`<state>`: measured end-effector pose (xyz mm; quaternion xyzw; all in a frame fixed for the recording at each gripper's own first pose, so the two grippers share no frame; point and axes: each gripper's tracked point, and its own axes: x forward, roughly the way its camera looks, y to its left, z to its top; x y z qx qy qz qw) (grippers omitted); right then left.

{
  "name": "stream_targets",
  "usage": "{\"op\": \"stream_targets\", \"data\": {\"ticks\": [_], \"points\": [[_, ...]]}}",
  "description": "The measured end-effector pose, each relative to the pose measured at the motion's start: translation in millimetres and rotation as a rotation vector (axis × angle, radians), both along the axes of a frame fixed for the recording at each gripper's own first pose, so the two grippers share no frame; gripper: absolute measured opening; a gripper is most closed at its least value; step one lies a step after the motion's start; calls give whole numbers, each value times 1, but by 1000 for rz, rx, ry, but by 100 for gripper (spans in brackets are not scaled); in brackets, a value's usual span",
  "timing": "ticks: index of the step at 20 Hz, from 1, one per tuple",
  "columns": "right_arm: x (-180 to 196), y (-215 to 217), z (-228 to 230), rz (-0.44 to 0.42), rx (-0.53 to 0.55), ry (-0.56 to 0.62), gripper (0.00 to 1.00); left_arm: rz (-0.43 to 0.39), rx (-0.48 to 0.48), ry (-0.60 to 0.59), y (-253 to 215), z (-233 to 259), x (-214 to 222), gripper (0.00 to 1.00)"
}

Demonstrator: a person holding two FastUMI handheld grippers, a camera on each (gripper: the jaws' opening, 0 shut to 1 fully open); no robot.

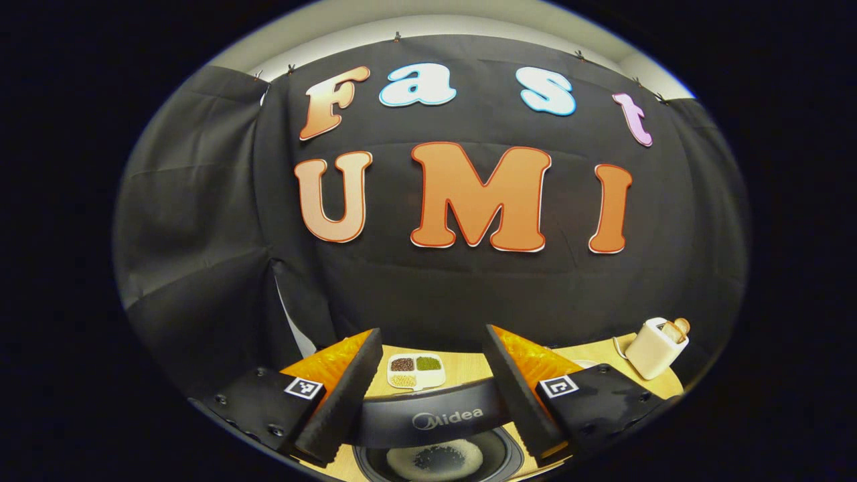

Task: Close the left gripper, press the button to open the rice cooker; take a wooden spoon from the chopstick holder with the right hand, scoop a spoonful of rice and pour it into the rice cooker, then put the wooden spoon back into the chopstick holder.

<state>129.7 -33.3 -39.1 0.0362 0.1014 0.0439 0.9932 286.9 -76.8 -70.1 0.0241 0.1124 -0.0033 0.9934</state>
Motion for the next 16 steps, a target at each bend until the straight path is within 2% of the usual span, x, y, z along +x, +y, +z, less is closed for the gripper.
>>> {"op": "stream_targets", "data": {"ticks": [7,13,16], "points": [[-12,-6,-14,36,-9,29,93,7,-26,64,-15,-56,-64,100],[-21,-13,-37,51,-26,79,93,40,-6,101,-21,-129,-103,100],[-23,-18,-46,53,-49,94,93,45,49,57,-21,-145,-110,100]]}}
